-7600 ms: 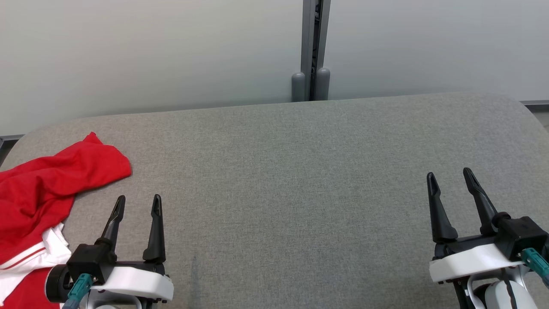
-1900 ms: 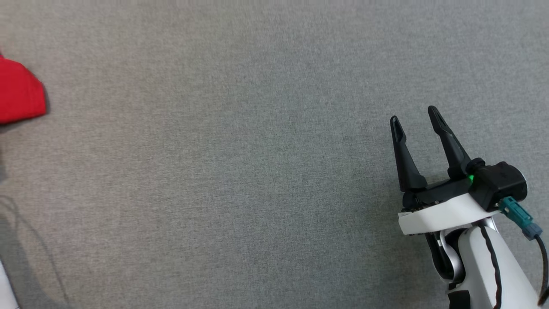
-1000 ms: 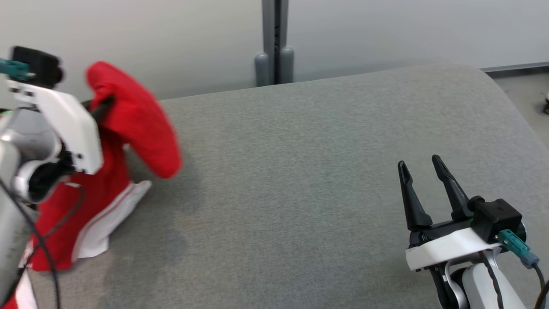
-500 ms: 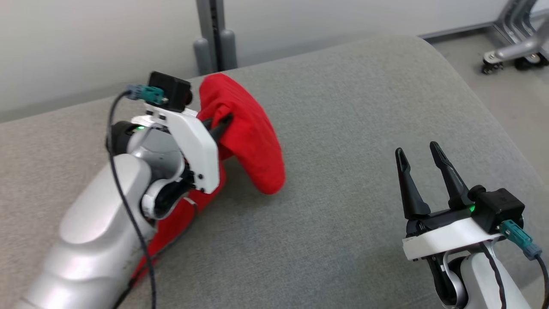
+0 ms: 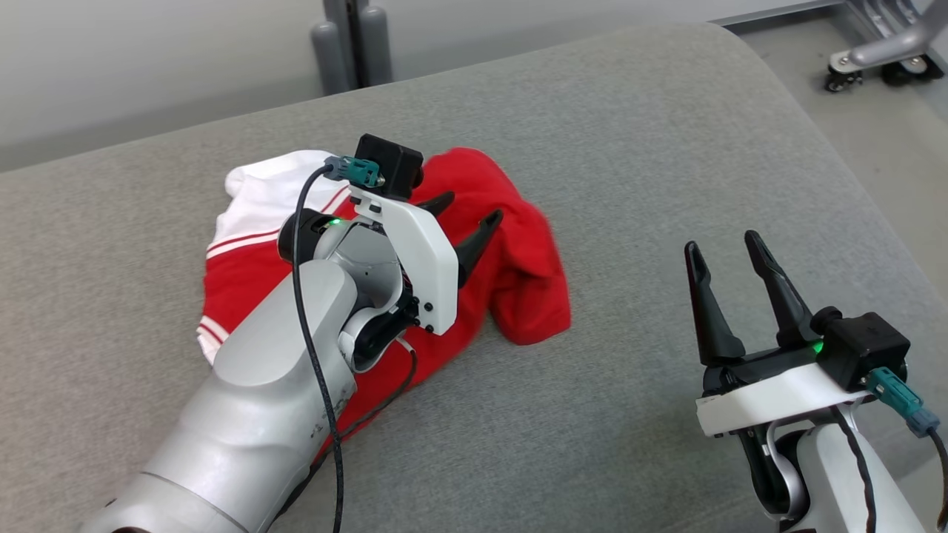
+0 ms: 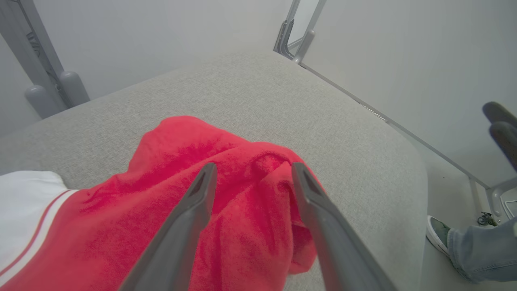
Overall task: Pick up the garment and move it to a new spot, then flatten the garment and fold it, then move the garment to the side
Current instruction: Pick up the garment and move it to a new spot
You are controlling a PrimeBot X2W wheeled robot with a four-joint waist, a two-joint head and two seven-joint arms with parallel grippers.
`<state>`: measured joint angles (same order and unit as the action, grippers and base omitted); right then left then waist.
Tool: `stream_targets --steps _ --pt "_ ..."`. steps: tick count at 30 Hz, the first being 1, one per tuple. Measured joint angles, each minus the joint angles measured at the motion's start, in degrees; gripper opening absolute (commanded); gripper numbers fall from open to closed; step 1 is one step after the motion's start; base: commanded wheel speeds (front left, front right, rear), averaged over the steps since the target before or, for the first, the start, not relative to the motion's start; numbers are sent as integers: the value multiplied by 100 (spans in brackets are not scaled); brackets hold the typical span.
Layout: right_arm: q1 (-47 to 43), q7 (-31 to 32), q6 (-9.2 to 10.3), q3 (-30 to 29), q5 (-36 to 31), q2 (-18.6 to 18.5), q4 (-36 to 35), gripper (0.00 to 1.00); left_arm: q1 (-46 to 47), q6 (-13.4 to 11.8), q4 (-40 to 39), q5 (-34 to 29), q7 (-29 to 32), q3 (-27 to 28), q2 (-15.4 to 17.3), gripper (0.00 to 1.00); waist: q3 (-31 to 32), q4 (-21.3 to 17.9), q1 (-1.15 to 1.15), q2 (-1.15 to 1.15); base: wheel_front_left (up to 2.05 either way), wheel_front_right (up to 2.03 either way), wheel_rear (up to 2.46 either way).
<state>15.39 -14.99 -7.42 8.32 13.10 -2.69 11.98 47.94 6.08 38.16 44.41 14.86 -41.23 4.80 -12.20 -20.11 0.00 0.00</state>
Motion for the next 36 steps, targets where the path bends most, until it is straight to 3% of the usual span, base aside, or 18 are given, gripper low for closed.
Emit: stream_targets --steps 6,11,14,23,29,36 --pt "-5 0 0 -80 -90 2 22 100 81 77 79 -62 -485 -44 90 100 63 260 0 0 0 0 0" --pt "-51 0 0 -103 -203 3 52 100 -4 88 -153 -110 -1141 153 590 100 222 642 0 0 0 0 0" --pt "-76 0 0 -119 -259 1 59 100 -241 -43 -376 -147 -1405 292 875 100 315 823 0 0 0 0 0" --pt "-190 0 0 -164 -315 2 12 100 -1288 -623 -1381 -91 -2105 835 1728 100 473 1125 0 0 0 0 0" --pt "-317 0 0 -283 -314 2 -38 100 -2237 -1232 -2175 -12 -2706 1237 1947 100 491 1168 0 0 0 0 0" --pt "-491 0 0 -444 -305 1 -257 100 -3294 -1792 -2903 -379 -2962 1634 2083 100 607 1169 0 0 0 0 0"
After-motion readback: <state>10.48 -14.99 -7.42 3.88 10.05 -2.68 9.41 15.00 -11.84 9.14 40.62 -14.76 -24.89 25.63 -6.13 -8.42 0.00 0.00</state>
